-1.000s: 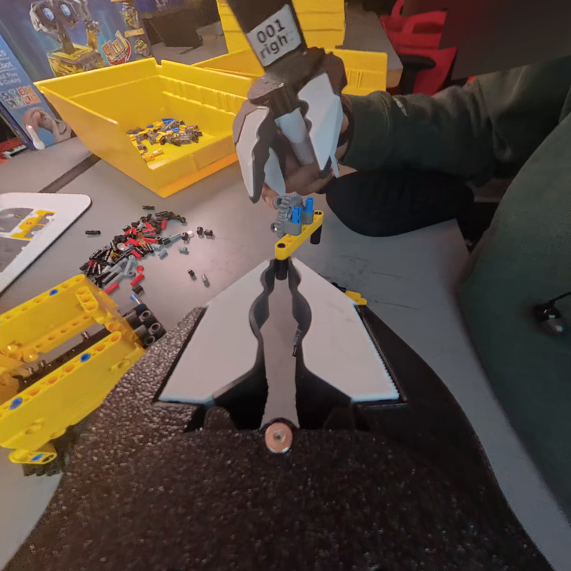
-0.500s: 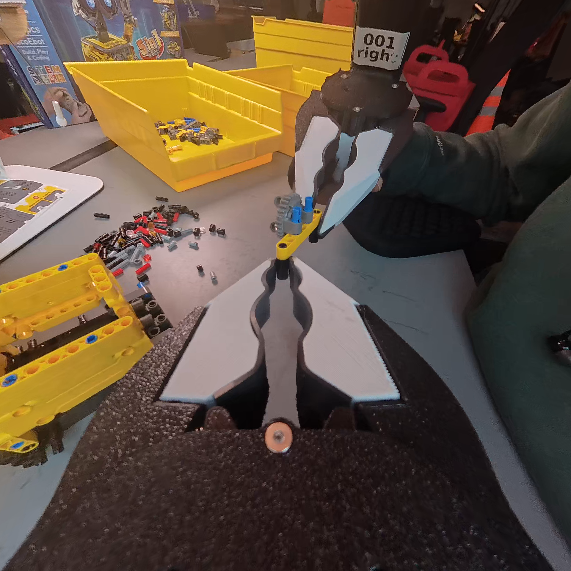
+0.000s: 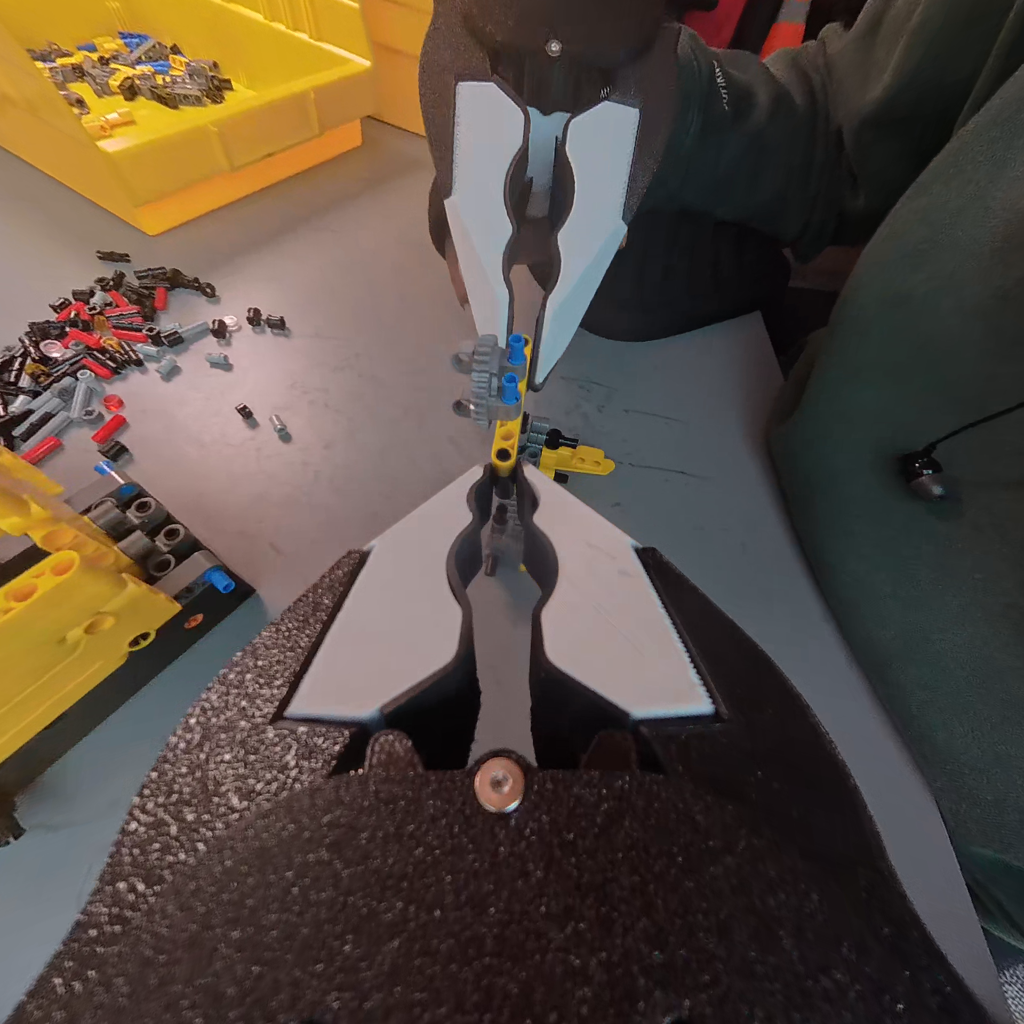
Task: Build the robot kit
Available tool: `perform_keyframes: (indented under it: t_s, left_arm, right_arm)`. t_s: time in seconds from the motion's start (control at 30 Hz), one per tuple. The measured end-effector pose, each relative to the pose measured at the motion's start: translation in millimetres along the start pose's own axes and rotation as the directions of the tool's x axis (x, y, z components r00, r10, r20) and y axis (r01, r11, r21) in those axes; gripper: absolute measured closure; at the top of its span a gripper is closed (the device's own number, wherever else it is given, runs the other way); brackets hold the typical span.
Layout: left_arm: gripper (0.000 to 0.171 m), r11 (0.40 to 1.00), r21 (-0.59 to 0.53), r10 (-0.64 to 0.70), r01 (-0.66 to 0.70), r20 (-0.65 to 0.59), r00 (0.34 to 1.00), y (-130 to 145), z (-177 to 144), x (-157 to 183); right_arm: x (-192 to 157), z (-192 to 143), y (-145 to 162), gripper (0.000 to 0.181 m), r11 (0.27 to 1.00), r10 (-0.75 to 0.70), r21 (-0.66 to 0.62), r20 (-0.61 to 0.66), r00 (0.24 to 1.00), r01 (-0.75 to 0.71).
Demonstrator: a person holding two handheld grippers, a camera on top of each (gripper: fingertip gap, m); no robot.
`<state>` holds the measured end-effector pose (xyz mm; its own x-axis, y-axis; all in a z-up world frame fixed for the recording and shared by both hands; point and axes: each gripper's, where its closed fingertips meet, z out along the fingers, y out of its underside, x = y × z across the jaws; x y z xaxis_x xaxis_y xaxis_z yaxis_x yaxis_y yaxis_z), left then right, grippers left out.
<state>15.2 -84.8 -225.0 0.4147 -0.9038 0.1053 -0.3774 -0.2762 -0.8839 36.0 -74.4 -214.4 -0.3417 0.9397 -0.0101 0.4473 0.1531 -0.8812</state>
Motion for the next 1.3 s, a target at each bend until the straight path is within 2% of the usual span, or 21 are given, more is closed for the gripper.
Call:
perform_keyframes:
  t_s: [0.03, 0.13, 0.17, 0.23, 0.3, 0.47, 0.67, 0.83, 0.93, 1.0, 1.07, 1.17, 1.3]
  left_arm:
    - [0.165, 1.000, -0.005, 0.001, -0.001, 0.009, 1.000, 1, 0, -2]
    - [0.165, 1.000, 0.001, 0.007, -0.007, 0.046, 0.999, -1, -5, -8]
    - [0.165, 1.000, 0.016, 0.001, -0.002, 0.061, 0.998, -3, -8, -12]
    - [0.165, 0.999, 0.042, -0.013, 0.009, 0.091, 0.996, -7, -14, -19]
    - [0.165, 0.998, 0.061, -0.027, 0.020, 0.106, 0.994, -9, -18, -23]
    - [0.165, 0.999, 0.043, -0.037, 0.032, 0.132, 0.990, -4, -14, -27]
    - [0.165, 0.998, 0.040, -0.063, 0.057, 0.152, 0.986, -1, -10, -31]
    - [0.165, 0.997, 0.049, -0.061, 0.053, 0.157, 0.986, -3, -10, -31]
    - [0.165, 0.998, 0.046, -0.058, 0.051, 0.159, 0.986, -3, -9, -31]
    - [0.165, 0.998, 0.043, -0.056, 0.049, 0.161, 0.985, -2, -8, -31]
    - [0.165, 0.998, 0.046, -0.055, 0.048, 0.169, 0.984, -3, -9, -32]
    - [0.165, 0.997, 0.052, -0.058, 0.050, 0.181, 0.982, -4, -10, -34]
    - [0.165, 0.997, 0.052, -0.061, 0.052, 0.191, 0.980, -3, -10, -36]
  right_arm:
    - [-1, 1, 2, 0.170, 1.000, -0.015, -0.011, -0.006, 1.000, 0.015]
    - [-9, 1, 10, 0.134, 0.997, -0.023, -0.070, 0.037, 0.999, 0.025]
    - [-11, 1, 14, 0.130, 0.995, -0.023, -0.097, 0.045, 0.999, 0.027]
    - [-14, 5, 25, 0.133, 0.988, -0.025, -0.153, 0.059, 0.998, 0.033]
    - [-10, 10, 35, 0.150, 0.976, -0.041, -0.211, 0.036, 0.999, 0.047]
    - [10, 9, 42, 0.160, 0.965, -0.053, -0.254, 0.018, 0.998, 0.056]
    - [22, 4, 45, 0.160, 0.970, -0.034, -0.241, 0.002, 0.999, 0.033]
    - [19, -3, 31, 0.157, 0.988, 0.002, -0.155, 0.014, 1.000, 0.001]
    - [14, 5, 38, 0.156, 0.983, -0.012, -0.184, 0.028, 1.000, 0.017]
    - [14, 10, 40, 0.165, 0.980, -0.020, -0.199, 0.017, 1.000, 0.023]
    - [15, 11, 40, 0.165, 0.978, 0.007, -0.211, 0.002, 1.000, -0.007]
    - [25, 8, 42, 0.166, 0.970, 0.037, -0.237, -0.080, 0.996, -0.055]
    - [26, 7, 42, 0.166, 0.967, 0.040, -0.247, -0.113, 0.993, -0.067]
